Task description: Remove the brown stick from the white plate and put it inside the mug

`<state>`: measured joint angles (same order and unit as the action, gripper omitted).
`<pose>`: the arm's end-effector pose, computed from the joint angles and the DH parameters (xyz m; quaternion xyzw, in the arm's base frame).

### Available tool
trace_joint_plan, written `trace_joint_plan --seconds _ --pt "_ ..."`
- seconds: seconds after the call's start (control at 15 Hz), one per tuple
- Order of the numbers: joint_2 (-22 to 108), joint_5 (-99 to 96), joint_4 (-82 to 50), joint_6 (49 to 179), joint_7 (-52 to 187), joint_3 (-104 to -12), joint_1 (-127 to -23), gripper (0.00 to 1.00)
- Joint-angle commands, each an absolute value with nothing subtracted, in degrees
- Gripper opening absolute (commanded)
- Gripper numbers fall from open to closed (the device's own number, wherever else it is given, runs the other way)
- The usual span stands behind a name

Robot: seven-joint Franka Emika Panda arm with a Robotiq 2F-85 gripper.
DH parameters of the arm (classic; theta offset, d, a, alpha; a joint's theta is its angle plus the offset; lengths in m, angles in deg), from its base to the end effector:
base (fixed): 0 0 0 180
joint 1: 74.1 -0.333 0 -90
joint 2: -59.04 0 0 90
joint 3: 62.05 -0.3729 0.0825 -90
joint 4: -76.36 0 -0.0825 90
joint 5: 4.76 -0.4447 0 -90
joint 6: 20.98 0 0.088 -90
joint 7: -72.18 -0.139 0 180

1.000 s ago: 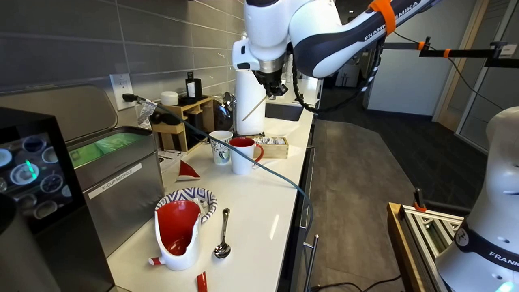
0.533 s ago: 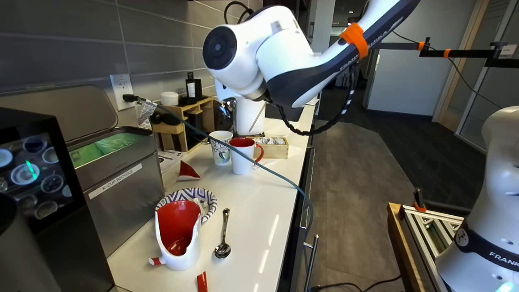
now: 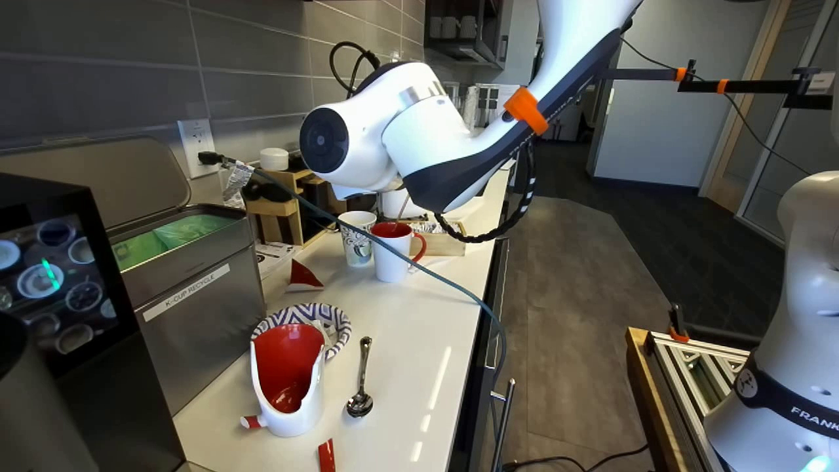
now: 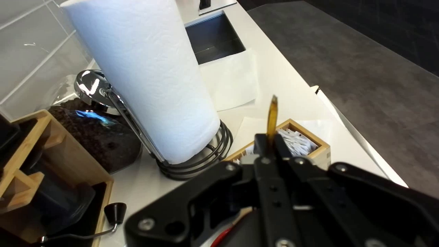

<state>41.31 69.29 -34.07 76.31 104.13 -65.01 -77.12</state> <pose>0.6628 -0.0551 0.3593 0.6564 0.4722 -0.3292 0.4876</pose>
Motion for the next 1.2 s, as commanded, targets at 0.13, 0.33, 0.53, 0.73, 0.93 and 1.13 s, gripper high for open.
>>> trace_joint_plan --seconds 0.13,0.33,0.53,0.73,0.93,1.13 --pt "36.6 70.7 -29.2 75.1 106.2 -65.1 -76.9 0.30" --pt "36.3 70.3 -28.5 75.2 107.2 -65.0 -76.7 0.52" --pt "40.1 64.1 -30.2 78.9 108.4 -66.3 -75.0 0.75" --pt "47.5 55.5 -35.6 82.4 109.1 -67.3 -73.8 0.97" --pt "56.5 47.4 -43.5 87.4 109.0 -66.7 -72.9 1.00" --pt "65.4 39.4 -52.1 92.7 109.2 -64.5 -72.3 1.00"
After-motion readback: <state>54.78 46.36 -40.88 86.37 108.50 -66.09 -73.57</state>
